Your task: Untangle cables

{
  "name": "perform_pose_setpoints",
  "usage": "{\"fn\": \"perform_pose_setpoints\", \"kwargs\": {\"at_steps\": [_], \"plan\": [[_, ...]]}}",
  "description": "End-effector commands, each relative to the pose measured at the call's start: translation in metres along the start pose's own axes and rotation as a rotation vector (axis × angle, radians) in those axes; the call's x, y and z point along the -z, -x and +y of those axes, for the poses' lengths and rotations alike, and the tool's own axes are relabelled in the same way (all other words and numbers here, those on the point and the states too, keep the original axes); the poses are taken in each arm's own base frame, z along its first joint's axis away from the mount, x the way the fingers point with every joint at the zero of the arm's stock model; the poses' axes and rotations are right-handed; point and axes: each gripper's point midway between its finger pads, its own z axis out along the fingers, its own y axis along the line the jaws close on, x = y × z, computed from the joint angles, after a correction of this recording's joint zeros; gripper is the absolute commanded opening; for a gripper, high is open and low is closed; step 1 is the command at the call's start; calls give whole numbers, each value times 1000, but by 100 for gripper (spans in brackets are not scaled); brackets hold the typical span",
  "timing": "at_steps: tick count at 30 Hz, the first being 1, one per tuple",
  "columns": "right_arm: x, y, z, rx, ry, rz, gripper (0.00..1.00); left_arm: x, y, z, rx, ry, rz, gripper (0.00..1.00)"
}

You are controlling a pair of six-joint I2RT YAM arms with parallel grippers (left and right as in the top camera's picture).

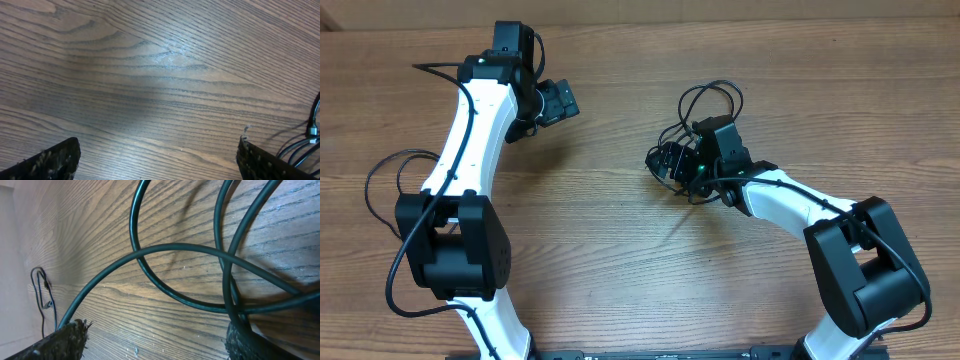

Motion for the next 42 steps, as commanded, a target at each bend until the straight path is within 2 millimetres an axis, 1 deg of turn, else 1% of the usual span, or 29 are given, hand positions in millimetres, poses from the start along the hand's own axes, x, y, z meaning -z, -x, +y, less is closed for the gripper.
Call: {"fn": "perform_pose_setpoints", "kwargs": {"at_steps": [1, 6, 9, 11, 14, 17, 20, 22, 23, 25, 26, 28, 30, 34, 36, 39, 42], "plan": [[0, 4, -4, -5, 5, -6, 87, 6, -1, -1, -18, -2, -11, 100], [13, 19, -10, -37, 21, -22, 87, 6, -1, -1, -18, -2, -11, 99], [23, 25, -7, -57, 74, -5, 87, 6, -1, -1, -18, -2, -11, 100], [31, 29, -3, -38, 121, 11, 87, 6, -1, -1, -18, -2, -11, 100], [47, 35, 0, -5, 191, 28, 82, 6, -1, -1, -18, -2, -11, 99], [63, 44, -12, -50, 188, 24, 82, 6, 0, -1, -18, -3, -12, 100], [74, 52, -32, -119, 153, 14, 79, 6, -1, -1, -19, -2, -10, 100], [80, 58, -45, -158, 135, 1, 78, 6, -1, -5, -19, -27, -8, 100], [83, 61, -51, -173, 128, -5, 78, 5, -4, -11, -21, -57, 8, 98], [89, 66, -62, -184, 115, -19, 78, 5, -12, -28, -62, -123, 40, 86], [91, 68, -66, -184, 110, -27, 78, 4, -16, -35, -89, -142, 51, 84], [95, 74, -77, -193, 81, -52, 78, 2, -25, -47, -144, -148, 60, 85], [97, 78, -94, -216, 9, -83, 79, -2, -36, -61, -186, -144, 72, 90], [99, 73, -122, -291, -137, -106, 79, -11, -61, -95, -275, -164, 95, 91], [100, 71, -131, -334, -181, -113, 79, -16, -75, -113, -321, -177, 103, 91], [101, 72, -136, -346, -210, -127, 77, -21, -92, -136, -380, -198, 107, 91], [102, 72, -140, -351, -230, -135, 72, -21, -107, -159, -435, -226, 98, 91]]}}
